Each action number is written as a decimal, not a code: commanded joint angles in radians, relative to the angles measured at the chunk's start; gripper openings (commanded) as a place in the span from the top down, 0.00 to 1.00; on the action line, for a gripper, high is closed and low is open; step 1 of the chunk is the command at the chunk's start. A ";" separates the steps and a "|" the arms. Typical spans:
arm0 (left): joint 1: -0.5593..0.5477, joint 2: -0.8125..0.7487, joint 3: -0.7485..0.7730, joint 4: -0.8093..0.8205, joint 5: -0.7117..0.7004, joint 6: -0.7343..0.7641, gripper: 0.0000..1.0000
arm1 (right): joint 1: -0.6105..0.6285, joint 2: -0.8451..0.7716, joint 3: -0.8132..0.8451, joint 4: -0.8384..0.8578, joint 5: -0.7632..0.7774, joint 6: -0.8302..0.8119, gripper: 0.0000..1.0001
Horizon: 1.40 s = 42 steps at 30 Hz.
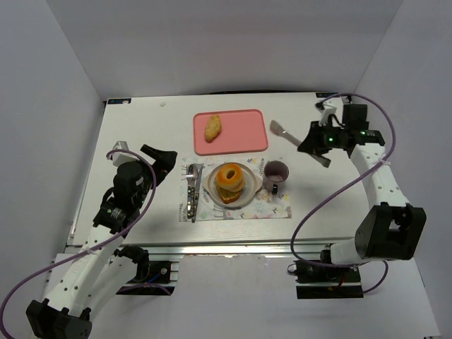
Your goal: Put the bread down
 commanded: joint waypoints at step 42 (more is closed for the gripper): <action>0.002 0.058 0.030 0.071 0.035 0.091 0.02 | -0.196 0.043 0.084 0.151 0.384 -0.144 0.11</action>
